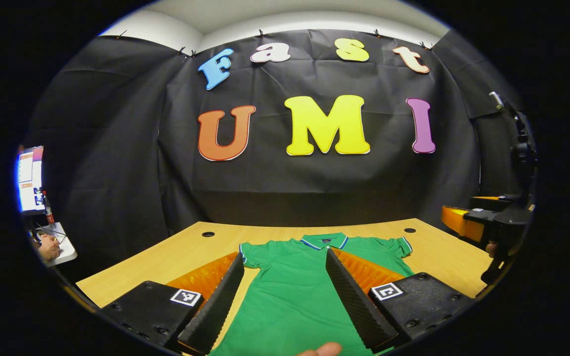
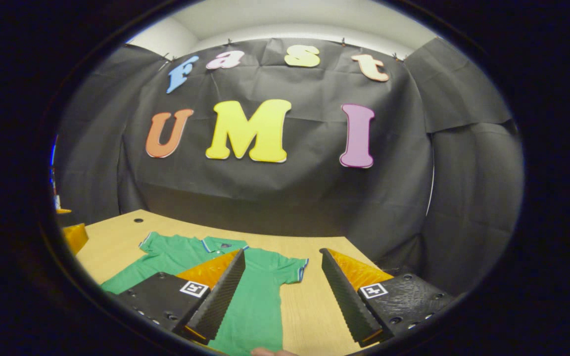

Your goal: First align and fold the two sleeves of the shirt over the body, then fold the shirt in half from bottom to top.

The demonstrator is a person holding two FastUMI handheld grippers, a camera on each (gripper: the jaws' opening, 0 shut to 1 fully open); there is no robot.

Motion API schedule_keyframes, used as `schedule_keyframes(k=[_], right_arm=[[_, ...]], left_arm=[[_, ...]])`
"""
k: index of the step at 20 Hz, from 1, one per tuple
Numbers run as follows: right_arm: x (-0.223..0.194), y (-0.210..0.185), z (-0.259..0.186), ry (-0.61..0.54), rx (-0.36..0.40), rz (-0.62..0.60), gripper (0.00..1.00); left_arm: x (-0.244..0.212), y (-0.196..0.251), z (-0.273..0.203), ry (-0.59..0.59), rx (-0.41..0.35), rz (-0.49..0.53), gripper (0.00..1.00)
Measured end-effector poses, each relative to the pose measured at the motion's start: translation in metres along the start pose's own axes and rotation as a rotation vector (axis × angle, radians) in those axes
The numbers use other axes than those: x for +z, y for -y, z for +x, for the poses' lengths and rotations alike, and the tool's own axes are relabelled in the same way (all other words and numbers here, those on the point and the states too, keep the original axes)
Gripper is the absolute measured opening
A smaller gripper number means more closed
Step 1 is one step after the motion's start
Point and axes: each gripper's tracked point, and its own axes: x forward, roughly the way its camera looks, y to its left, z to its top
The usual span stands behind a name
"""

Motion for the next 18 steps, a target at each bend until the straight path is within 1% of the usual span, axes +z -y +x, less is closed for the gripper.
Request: schedule_keyframes(k=[3,4,7,8,9,11,12,13,15,16,17,18], right_arm=[[-0.018,0.013,0.059,-0.079,-0.029,0.028,0.95],[-0.026,0.016,0.079,-0.107,-0.04,0.034,0.96],[-0.054,0.021,0.137,-0.182,-0.058,-0.007,0.95],[-0.064,0.021,0.153,-0.197,-0.07,-0.026,0.96],[-0.072,0.023,0.166,-0.208,-0.083,-0.035,0.95],[-0.098,0.022,0.187,-0.261,-0.094,-0.047,0.95],[-0.109,0.022,0.194,-0.286,-0.097,-0.047,0.97],[-0.119,0.024,0.201,-0.31,-0.101,-0.045,0.97],[-0.138,0.022,0.209,-0.358,-0.095,-0.009,0.97],[-0.147,0.021,0.21,-0.383,-0.088,0.017,0.96],[-0.154,0.024,0.214,-0.402,-0.104,0.033,0.94],[-0.161,0.03,0.218,-0.419,-0.12,0.048,0.89]], left_arm=[[0.0,0.001,0.003,0.005,-0.003,-0.004,1.0],[-0.001,0.002,0.004,0.005,-0.006,-0.013,1.0],[-0.007,0.01,0.01,-0.004,-0.04,-0.048,1.0],[-0.01,0.012,0.013,-0.011,-0.048,-0.054,1.0],[-0.014,0.014,0.018,-0.021,-0.055,-0.056,1.0],[-0.025,0.015,0.027,-0.045,-0.062,-0.046,1.0],[-0.032,0.014,0.03,-0.063,-0.06,-0.042,1.0],[-0.04,0.015,0.034,-0.086,-0.061,-0.04,1.0],[-0.049,0.015,0.04,-0.117,-0.063,-0.044,1.0],[-0.053,0.014,0.042,-0.13,-0.061,-0.051,1.0],[-0.056,0.013,0.044,-0.143,-0.064,-0.057,1.0],[-0.059,0.013,0.046,-0.154,-0.065,-0.062,1.0]])
